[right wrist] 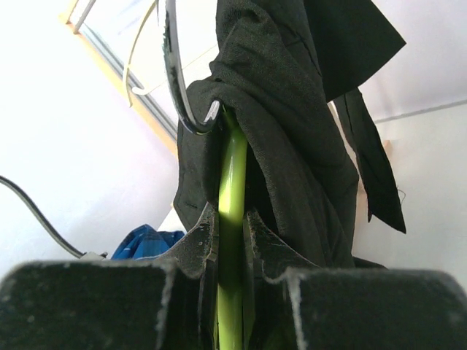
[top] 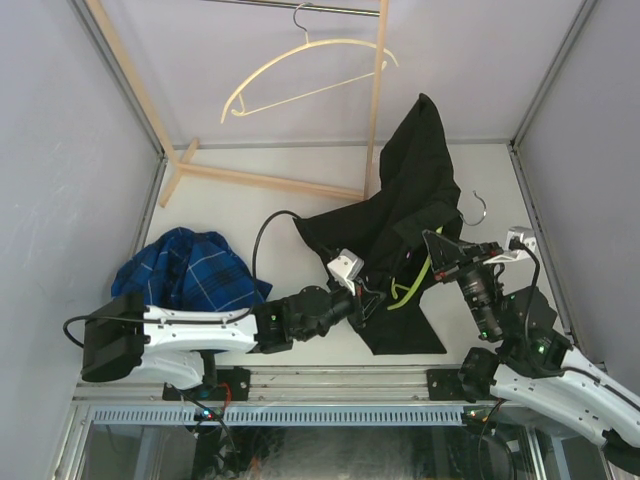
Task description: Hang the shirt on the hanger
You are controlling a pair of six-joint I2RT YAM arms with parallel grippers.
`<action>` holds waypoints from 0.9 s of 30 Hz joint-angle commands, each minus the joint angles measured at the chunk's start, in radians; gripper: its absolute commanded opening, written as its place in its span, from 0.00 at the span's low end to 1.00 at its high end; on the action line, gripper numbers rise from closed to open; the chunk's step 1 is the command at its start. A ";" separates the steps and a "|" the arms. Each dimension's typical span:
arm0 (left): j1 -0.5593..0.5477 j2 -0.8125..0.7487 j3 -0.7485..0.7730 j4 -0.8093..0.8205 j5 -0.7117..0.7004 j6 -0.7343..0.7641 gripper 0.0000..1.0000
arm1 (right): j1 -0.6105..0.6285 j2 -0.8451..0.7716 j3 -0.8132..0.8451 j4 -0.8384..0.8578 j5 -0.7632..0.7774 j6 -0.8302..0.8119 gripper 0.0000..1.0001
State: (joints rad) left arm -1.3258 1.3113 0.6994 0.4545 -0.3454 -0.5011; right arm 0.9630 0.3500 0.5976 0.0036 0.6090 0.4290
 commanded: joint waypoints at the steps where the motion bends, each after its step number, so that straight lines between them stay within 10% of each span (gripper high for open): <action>1: -0.001 0.008 -0.012 -0.008 0.020 0.021 0.00 | -0.016 0.001 0.057 0.189 0.081 -0.011 0.00; 27: -0.036 0.152 0.043 -0.027 -0.009 -0.004 0.00 | -0.096 0.043 0.057 0.247 0.132 0.155 0.00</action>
State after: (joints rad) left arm -1.3464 1.4128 0.7113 0.5312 -0.3717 -0.5125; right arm 0.8848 0.4080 0.5976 0.0486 0.7059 0.5365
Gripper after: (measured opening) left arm 0.009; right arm 0.079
